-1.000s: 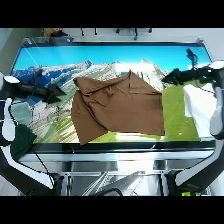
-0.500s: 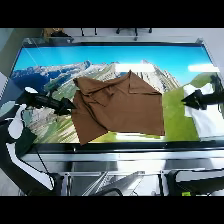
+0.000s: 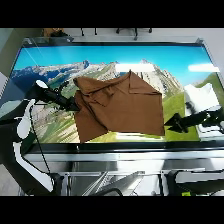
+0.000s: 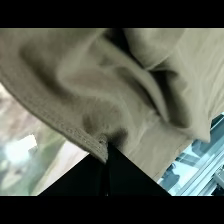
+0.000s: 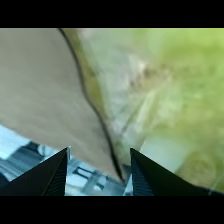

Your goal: Fold the shirts.

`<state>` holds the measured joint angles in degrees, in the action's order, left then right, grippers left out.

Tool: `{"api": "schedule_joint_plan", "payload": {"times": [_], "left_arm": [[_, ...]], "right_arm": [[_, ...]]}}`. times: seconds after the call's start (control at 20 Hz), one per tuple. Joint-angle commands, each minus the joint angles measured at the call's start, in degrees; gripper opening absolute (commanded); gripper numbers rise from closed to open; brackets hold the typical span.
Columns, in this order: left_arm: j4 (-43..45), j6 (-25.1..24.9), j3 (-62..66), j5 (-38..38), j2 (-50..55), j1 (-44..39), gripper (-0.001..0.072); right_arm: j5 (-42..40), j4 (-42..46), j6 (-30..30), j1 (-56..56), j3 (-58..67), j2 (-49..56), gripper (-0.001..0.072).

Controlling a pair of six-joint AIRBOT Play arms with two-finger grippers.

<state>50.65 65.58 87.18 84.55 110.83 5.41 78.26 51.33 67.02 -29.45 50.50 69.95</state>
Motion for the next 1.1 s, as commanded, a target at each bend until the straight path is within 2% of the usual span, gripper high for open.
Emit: {"api": "schedule_joint_plan", "payload": {"times": [0.0, 0.1, 0.15, 0.2, 0.25, 0.3, 0.45, 0.6, 0.7, 0.85, 0.95, 1.05], "left_arm": [[0.81, 0.52, 0.70, 2.14, -0.59, 0.59, 0.0015], [0.74, 0.50, 0.70, 2.23, -2.25, 1.31, 0.0015], [0.74, 0.50, 0.70, 2.25, -3.48, 1.53, 0.0015], [0.55, 0.50, 0.70, 2.34, -5.20, 1.99, 0.0015], [0.26, 0.52, 0.70, 2.45, -7.28, 2.14, 0.0015], [-0.24, 0.52, 0.70, 2.54, -10.08, 2.25, 0.0014], [-8.26, 0.22, 0.74, 1.97, -21.68, 3.67, 0.0014], [-17.73, 0.52, 5.35, 1.42, -36.00, 7.26, 0.0014], [-18.32, 1.49, 11.47, -1.20, -45.88, 10.36, 0.0014], [-18.27, 1.95, 19.08, -9.75, -59.28, 16.55, 0.0014], [-17.62, 1.97, 22.88, -17.00, -66.01, 22.08, 0.0014], [-14.03, 2.03, 26.21, -19.63, -69.55, 28.81, 0.0014]], "right_arm": [[-7.34, 1.22, -1.18, 4.94, -4.74, 1.57, 0.0444], [-7.04, -2.67, -3.37, 7.26, -4.74, 2.34, 0.0431], [-6.14, -6.10, -5.62, 8.46, -4.72, 2.19, 0.0380], [-4.50, -9.97, -9.07, 9.42, -4.59, 1.84, 0.0189], [-3.17, -13.90, -11.54, 10.29, -4.09, 0.83, 0.0078], [-2.75, -16.41, -12.28, 10.67, -2.82, -0.81, 0.0025], [-1.25, -20.72, -12.17, 9.42, 8.04, -9.38, 0.0023], [-1.70, -27.67, -11.76, 4.70, 28.22, -17.97, 0.0023], [-3.37, -30.69, -11.52, 0.39, 42.95, -21.57, 0.0023], [-8.83, -30.80, -10.69, -4.02, 58.90, -25.51, 0.0023], [-11.61, -30.27, -10.93, -5.22, 64.94, -27.10, 0.0023], [-13.73, -27.58, -10.88, -5.46, 67.65, -28.04, 0.0023]]}}
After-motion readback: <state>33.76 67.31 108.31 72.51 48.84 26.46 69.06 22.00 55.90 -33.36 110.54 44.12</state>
